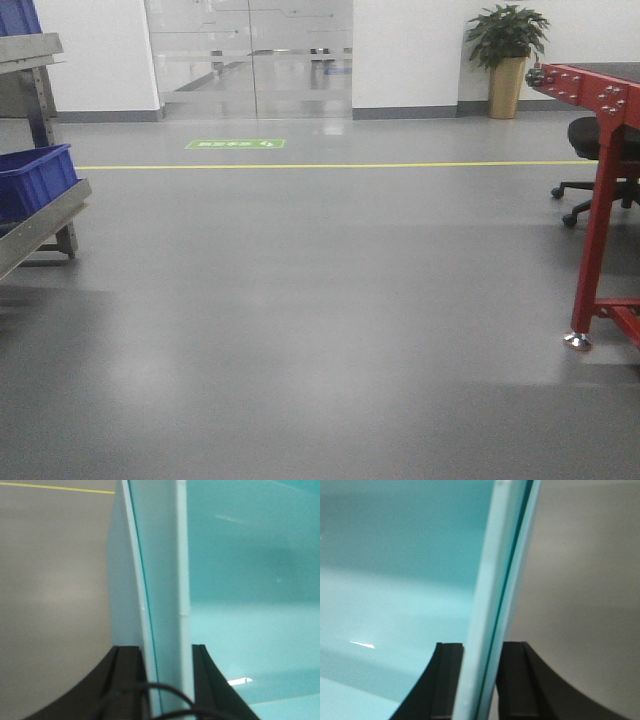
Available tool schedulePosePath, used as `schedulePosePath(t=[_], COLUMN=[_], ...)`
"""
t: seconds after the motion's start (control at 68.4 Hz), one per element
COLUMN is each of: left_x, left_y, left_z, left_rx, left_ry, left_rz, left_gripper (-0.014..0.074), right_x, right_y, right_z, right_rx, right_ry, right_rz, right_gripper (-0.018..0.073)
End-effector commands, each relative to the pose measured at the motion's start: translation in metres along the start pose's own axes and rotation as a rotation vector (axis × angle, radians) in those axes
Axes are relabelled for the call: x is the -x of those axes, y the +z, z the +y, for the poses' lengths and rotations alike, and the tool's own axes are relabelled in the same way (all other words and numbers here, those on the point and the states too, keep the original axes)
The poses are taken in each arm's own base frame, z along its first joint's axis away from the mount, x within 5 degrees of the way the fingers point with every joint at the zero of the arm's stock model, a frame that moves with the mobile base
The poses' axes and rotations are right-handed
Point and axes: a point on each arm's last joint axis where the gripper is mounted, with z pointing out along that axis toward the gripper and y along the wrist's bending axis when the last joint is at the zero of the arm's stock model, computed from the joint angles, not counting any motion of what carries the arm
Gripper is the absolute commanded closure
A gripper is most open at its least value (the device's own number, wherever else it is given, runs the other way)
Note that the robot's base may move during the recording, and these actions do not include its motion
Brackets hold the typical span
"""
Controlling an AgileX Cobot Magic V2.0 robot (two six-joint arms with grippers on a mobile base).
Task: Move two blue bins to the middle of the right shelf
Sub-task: 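Drive along the open aisle carrying the teal bin in both grippers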
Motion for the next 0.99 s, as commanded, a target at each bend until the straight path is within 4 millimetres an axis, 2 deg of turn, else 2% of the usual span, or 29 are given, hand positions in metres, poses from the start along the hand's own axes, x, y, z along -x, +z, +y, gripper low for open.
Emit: schedulePosePath(t=[0.0, 0.979], left_x=[0.0188, 0.0188], left_y=[-0.0189, -0.0189], left_z=[-0.0073, -0.0073], left_rx=[-0.060, -0.060], left_ry=[-0.040, -0.040], left_rz=[-0.164, -0.164], left_gripper=[0.0707, 0.0707], right_x=[0.0079, 0.0079], right_y=[-0.0055, -0.0055], right_z=[0.0000, 0.0000], right_rx=[-0.002, -0.002], right_ry=[-0.028, -0.028], right_rz=[-0.077, -0.077], right_gripper=[0.0715, 0.0715])
